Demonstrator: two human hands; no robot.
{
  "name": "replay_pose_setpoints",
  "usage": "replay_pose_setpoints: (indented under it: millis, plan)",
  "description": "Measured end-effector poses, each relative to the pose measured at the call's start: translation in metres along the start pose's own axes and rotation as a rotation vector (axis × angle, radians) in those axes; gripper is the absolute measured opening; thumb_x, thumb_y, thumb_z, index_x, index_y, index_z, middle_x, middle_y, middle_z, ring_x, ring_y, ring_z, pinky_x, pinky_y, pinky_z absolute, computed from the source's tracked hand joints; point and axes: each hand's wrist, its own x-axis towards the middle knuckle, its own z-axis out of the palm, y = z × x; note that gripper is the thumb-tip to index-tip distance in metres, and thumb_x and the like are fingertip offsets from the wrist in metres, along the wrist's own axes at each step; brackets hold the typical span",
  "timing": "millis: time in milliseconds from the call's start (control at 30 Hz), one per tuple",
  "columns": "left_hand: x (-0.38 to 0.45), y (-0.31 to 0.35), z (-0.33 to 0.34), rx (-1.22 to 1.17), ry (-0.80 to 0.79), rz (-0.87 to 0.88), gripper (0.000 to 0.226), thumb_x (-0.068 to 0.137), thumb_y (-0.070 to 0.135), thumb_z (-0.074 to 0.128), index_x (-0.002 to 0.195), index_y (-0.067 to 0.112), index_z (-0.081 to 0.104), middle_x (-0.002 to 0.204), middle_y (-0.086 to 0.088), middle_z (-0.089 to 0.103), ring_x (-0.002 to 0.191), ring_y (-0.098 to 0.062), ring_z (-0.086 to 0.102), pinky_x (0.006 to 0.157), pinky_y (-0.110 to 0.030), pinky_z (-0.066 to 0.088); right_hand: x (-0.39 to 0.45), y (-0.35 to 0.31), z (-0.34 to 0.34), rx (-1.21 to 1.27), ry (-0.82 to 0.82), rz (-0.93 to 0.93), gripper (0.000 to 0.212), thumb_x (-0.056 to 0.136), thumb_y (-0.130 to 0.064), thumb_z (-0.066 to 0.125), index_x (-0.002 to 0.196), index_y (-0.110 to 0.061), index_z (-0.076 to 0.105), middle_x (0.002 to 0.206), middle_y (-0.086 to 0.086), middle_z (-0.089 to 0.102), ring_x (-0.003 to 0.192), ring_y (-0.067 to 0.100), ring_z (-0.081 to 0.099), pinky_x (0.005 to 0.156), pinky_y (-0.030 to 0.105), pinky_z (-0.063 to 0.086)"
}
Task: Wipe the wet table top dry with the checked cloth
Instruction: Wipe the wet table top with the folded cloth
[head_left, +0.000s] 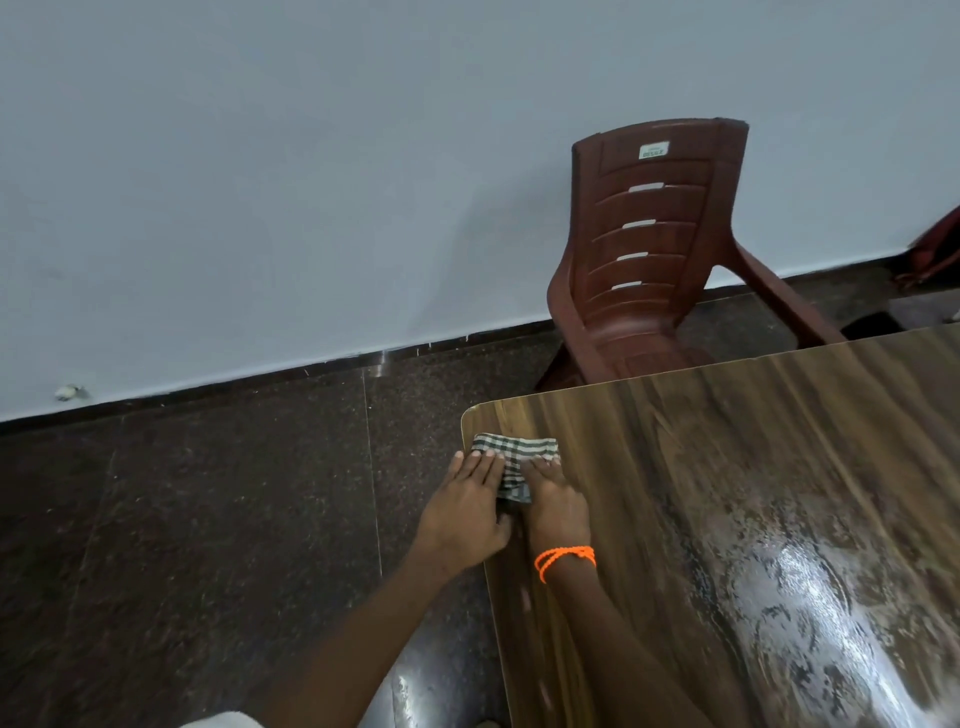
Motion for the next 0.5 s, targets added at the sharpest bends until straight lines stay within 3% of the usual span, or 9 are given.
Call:
replay_pose_setpoints:
  millis: [200, 367, 433, 500]
  plan:
    - [-0.033, 0.003, 0.009, 0.048, -0.074, -0.049, 0.089, 0.084, 0.051, 0.034, 0.154, 0.0, 0.015, 0.161, -0.02, 0.016, 0.151, -0.03, 0.008, 0.122, -0.045, 0.002, -0.012, -0.004, 0.005, -0.02, -0.057, -0.115, 0.04, 0.091, -0.003, 0.047, 0.128, -0.017, 0.055, 0.142, 0.0, 0.047, 0.139, 0.025, 0.03, 0.092, 0.038, 0.048]
    - [-0.074, 0.027, 0.028, 0.045, -0.086, -0.04, 0.093, 0.076, 0.057, 0.046, 0.143, -0.008, 0.04, 0.148, -0.027, 0.041, 0.142, -0.038, 0.033, 0.116, -0.047, 0.01, -0.052, 0.014, 0.012, 0.059, -0.062, -0.196, 0.043, 0.076, -0.003, 0.066, 0.116, -0.02, 0.066, 0.127, 0.0, 0.062, 0.125, 0.027, 0.051, 0.081, 0.034, 0.054]
    - [-0.084, 0.039, 0.03, 0.027, -0.073, -0.018, 0.094, 0.077, 0.057, 0.044, 0.146, -0.006, 0.035, 0.152, -0.026, 0.034, 0.145, -0.037, 0.026, 0.117, -0.046, 0.008, -0.066, 0.029, 0.013, 0.065, -0.06, -0.182, 0.049, 0.068, -0.008, 0.074, 0.115, -0.021, 0.067, 0.125, 0.0, 0.063, 0.122, 0.025, 0.054, 0.082, 0.032, 0.054]
    - [-0.084, 0.051, 0.026, 0.04, -0.055, 0.021, 0.094, 0.081, 0.057, 0.034, 0.153, -0.002, 0.018, 0.16, -0.021, 0.013, 0.15, -0.034, 0.007, 0.121, -0.044, -0.003, -0.073, 0.041, 0.006, 0.07, -0.044, -0.159, 0.05, 0.071, -0.014, 0.073, 0.119, -0.021, 0.065, 0.13, -0.002, 0.06, 0.127, 0.022, 0.049, 0.087, 0.034, 0.052]
